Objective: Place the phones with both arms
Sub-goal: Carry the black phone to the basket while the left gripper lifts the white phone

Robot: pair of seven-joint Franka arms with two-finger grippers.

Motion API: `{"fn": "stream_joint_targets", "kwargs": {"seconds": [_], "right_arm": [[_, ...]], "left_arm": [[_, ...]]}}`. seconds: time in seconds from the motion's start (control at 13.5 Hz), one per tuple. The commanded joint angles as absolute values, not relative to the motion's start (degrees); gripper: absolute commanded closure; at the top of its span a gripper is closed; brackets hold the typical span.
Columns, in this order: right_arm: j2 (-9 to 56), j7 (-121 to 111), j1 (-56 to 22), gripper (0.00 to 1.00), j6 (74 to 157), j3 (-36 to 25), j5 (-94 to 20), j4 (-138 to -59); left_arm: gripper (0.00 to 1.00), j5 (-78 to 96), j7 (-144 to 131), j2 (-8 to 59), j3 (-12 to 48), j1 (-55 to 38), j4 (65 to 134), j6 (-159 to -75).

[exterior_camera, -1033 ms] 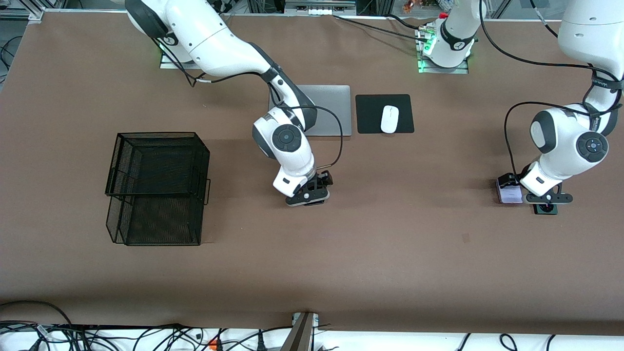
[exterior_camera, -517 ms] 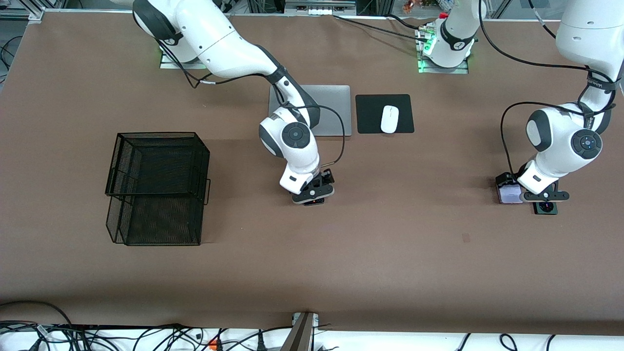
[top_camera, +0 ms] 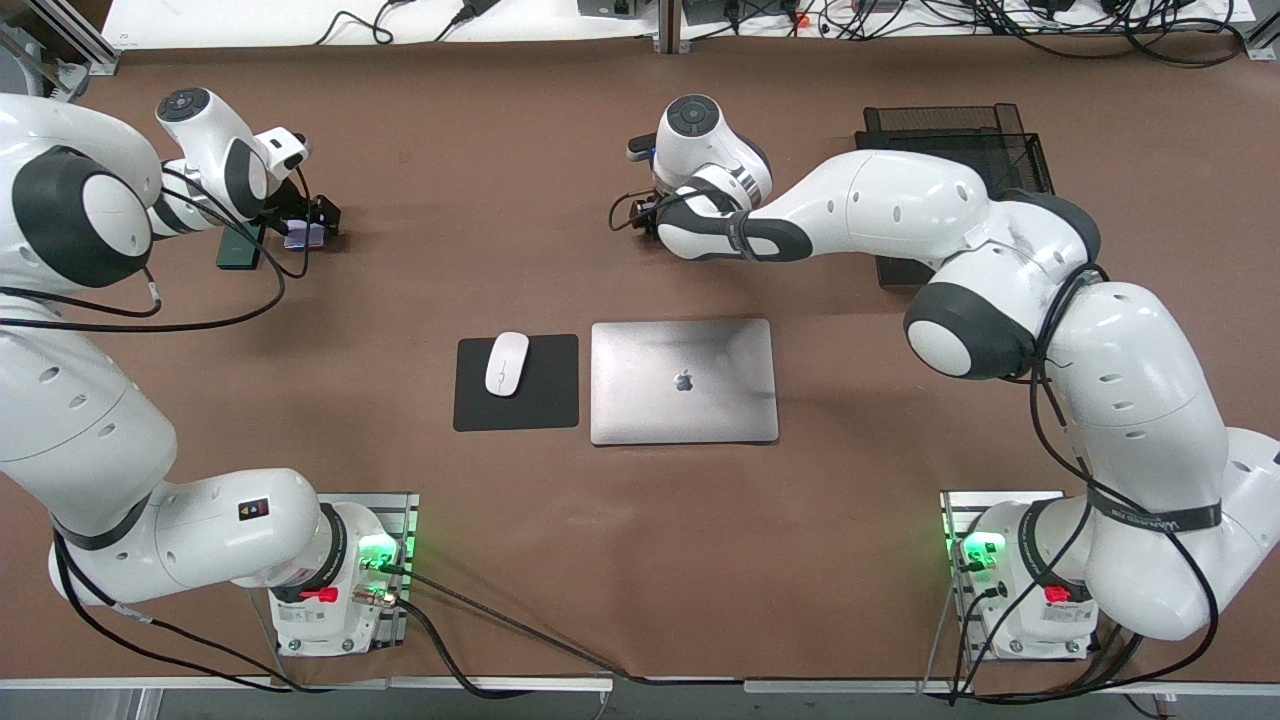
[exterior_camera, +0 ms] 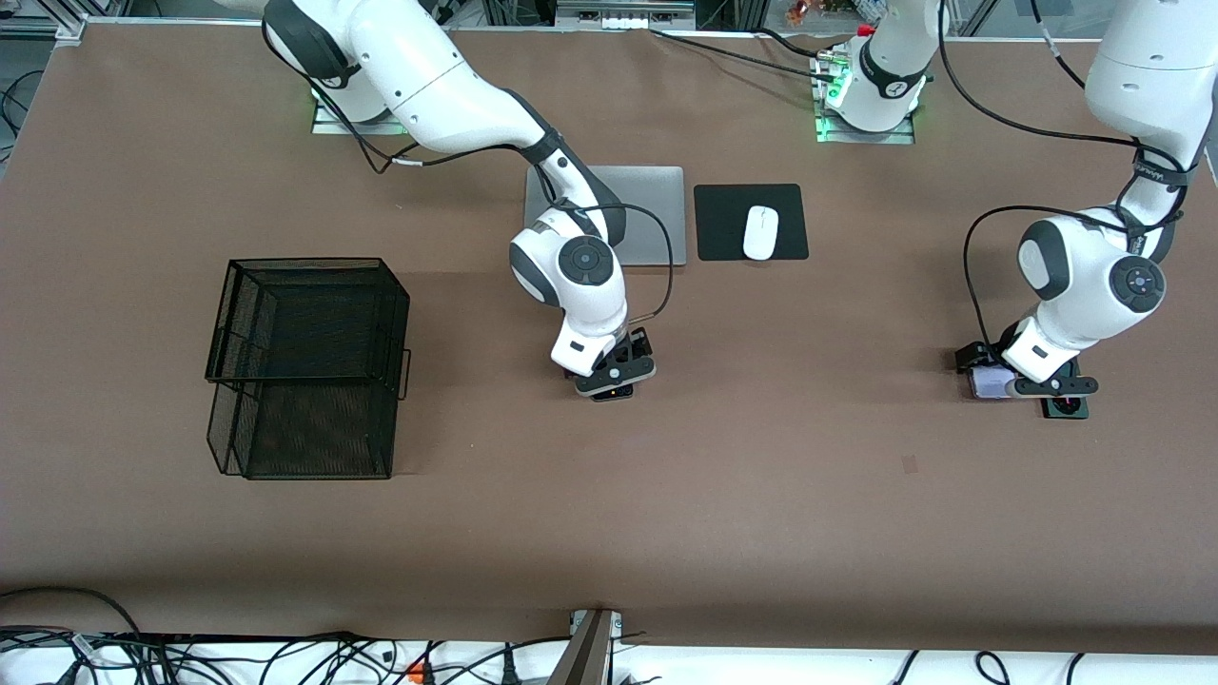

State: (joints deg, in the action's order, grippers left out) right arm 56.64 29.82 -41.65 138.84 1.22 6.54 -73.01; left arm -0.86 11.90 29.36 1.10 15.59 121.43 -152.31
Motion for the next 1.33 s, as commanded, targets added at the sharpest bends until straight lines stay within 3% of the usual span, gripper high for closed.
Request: {"fn": "stream_joint_targets", "kwargs": {"seconds": [0.0, 0.07, 0.15, 0.3, 0.66, 0.81, 0.89, 1.03, 1.11, 1.25], "right_arm": [[57.83, 31.64, -42.01, 0.82, 138.87, 0.7, 6.51, -71.81], [57.57, 31.55, -41.75, 0.97, 138.78, 0.7, 6.5, -71.81], [56.96, 31.64, -41.57, 1.0, 138.43, 0.62, 6.5, -71.72], [53.2, 31.47, -41.14, 1.0, 132.84, -1.74, 6.15, -71.72], [36.15, 28.15, -32.09, 1.0, 109.55, -4.91, 4.31, -72.77], [30.01, 22.18, -31.47, 1.0, 107.75, -9.73, 4.13, -79.67], [26.66, 19.63, -31.46, 1.0, 108.19, -12.02, 3.78, -84.24], [20.68, 13.13, -31.29, 1.0, 110.9, -17.72, 0.98, -94.08], [17.78, 8.4, -31.29, 1.0, 112.83, -20.62, -0.51, -99.26], [12.25, 2.48, -31.29, 1.0, 119.58, -24.33, -1.76, -110.25]], "left_arm": [[0.0, -0.09, 15.37, 30.5, 2.81, 17.4, 119.72, -152.41], [0.0, -0.09, 16.25, 30.5, 2.81, 17.49, 119.62, -152.23], [0.0, -0.09, 16.96, 30.5, 2.64, 17.49, 119.53, -152.23], [0.0, -0.09, 16.96, 30.5, 2.55, 17.49, 119.53, -152.23], [0.0, -0.09, 16.53, 31.11, 2.29, 17.84, 118.92, -152.49], [0.37, 0.0, 16.0, 31.64, 2.29, 17.84, 118.39, -152.49], [0.5, 0.09, 15.91, 31.73, 2.29, 17.84, 118.3, -152.4], [0.85, 0.09, 14.6, 31.64, 2.29, 17.84, 117.52, -152.23], [0.94, 0.17, 14.24, 31.64, 2.37, 17.75, 117.07, -151.79], [0.97, 0.18, 13.62, 31.55, 2.81, 17.14, 113.32, -146.2]]}}
